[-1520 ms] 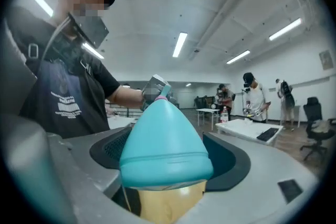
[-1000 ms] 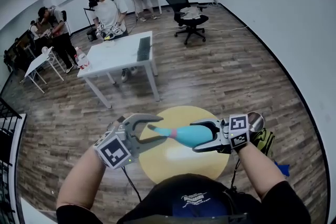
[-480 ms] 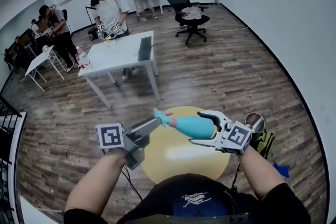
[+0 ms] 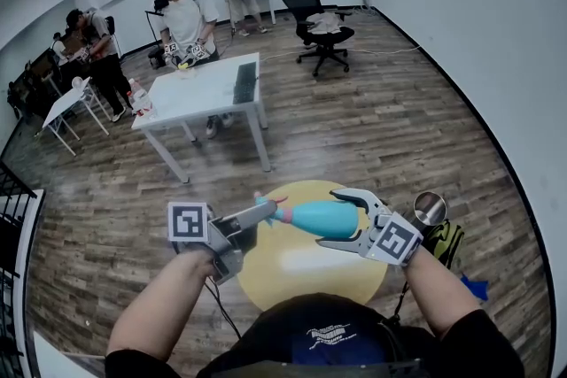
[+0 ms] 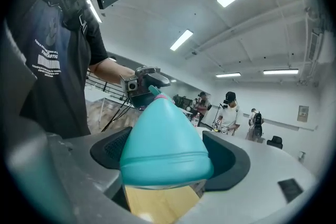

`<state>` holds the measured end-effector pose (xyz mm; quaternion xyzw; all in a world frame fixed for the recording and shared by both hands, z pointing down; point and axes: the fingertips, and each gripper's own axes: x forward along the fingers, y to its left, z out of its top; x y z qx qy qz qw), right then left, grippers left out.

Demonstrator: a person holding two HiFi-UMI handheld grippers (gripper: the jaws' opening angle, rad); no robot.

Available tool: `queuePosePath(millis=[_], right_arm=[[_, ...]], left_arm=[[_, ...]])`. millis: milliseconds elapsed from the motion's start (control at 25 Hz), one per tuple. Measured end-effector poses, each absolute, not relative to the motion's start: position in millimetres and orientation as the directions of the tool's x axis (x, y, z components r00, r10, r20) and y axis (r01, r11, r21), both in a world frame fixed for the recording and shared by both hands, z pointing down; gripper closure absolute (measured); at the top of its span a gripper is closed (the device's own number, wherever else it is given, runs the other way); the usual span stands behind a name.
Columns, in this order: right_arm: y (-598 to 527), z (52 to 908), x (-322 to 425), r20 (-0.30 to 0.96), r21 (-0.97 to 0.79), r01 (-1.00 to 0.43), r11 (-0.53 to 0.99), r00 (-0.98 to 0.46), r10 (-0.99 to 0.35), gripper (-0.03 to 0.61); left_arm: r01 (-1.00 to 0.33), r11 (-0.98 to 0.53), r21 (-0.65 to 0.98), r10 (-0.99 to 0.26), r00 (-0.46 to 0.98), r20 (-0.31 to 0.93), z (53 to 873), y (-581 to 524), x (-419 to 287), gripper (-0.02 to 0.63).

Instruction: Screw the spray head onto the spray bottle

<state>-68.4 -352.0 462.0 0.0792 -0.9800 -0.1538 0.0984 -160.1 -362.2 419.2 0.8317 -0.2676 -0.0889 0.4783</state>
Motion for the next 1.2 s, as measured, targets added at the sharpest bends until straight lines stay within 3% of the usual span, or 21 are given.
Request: queuePosePath(millis=[80,160,200,240,360,480,600,640,720,760,840,880,960,1000,1080,1120,1200], right_arm=[[-351,462,-72,0.165,0.276,-0.106,0.955,-0.974,-0.156,0.130],[-348,463,-71,0.151,0.179,-0.065,0.982,-0.984,-0.093,0.130],[-345,463,-70,0.143,0.129,-0.036,0.991,-0.988,-0.054,0.130],[-341,464,-69,0.136,0.085,-0.005,0.996,-0.991,-0.017,0.130],[-335,467,-68,0.129,-0.013,0.062,0.998,-0.990,0.063,0.132],[-322,483,-66,0.174,-0.113,0.148,0.982,-0.971,0.166,0.134],[-318,493,-63,0.174,-0.170,0.181,0.969,-0.962,0.210,0.137],[-321,489,-63,0.146,-0.168,0.175,0.970,-0.969,0.200,0.137],[-332,477,-63,0.091,-0.158,0.143,0.977,-0.983,0.159,0.137],[-338,472,-62,0.064,-0.153,0.123,0.981,-0.989,0.134,0.137],[-351,465,-58,0.028,-0.135,0.068,0.989,-0.997,0.072,0.137],[-357,462,-55,0.023,-0.120,0.035,0.992,-0.999,0.038,0.137],[-364,458,-50,0.038,-0.072,-0.029,0.997,-0.999,-0.026,0.137],[-366,456,-49,0.056,-0.041,-0.056,0.998,-0.997,-0.053,0.137],[-365,455,-50,0.103,0.029,-0.080,0.996,-0.991,-0.083,0.137],[-362,458,-52,0.130,0.067,-0.068,0.995,-0.989,-0.077,0.137],[-355,467,-57,0.186,0.131,-0.031,0.991,-0.981,-0.055,0.137]], left_arm=[[-0.385,-0.486,0.785,-0.475,0.870,0.132,417,-355,-147,0.378],[-0.440,-0.645,0.624,-0.432,0.885,0.177,412,-347,-138,0.432],[-0.458,-0.745,0.485,-0.410,0.888,0.209,408,-340,-133,0.471],[-0.453,-0.830,0.326,-0.388,0.888,0.246,406,-333,-128,0.469],[-0.300,-0.939,-0.168,-0.342,0.858,0.384,408,-309,-119,0.471],[0.078,-0.778,-0.623,-0.387,0.723,0.573,432,-281,-120,0.488],[0.413,-0.458,-0.787,-0.496,0.616,0.612,451,-267,-114,0.486],[0.426,-0.412,-0.805,-0.528,0.608,0.592,451,-271,-114,0.483],[0.265,-0.467,-0.844,-0.579,0.630,0.518,437,-294,-121,0.471],[0.124,-0.543,-0.830,-0.592,0.644,0.484,428,-306,-127,0.459],[-0.150,-0.727,-0.670,-0.556,0.701,0.446,415,-321,-140,0.338],[-0.263,-0.811,-0.522,-0.511,0.753,0.414,412,-325,-146,0.294],[-0.421,-0.899,-0.118,-0.436,0.843,0.316,408,-331,-163,0.272],[-0.451,-0.885,0.115,-0.412,0.874,0.258,407,-334,-172,0.272],[-0.387,-0.745,0.543,-0.396,0.912,0.107,409,-345,-187,0.272],[-0.304,-0.647,0.700,-0.398,0.917,0.030,413,-351,-191,0.272],[-0.143,-0.484,0.863,-0.392,0.917,-0.068,421,-356,-189,0.270]])
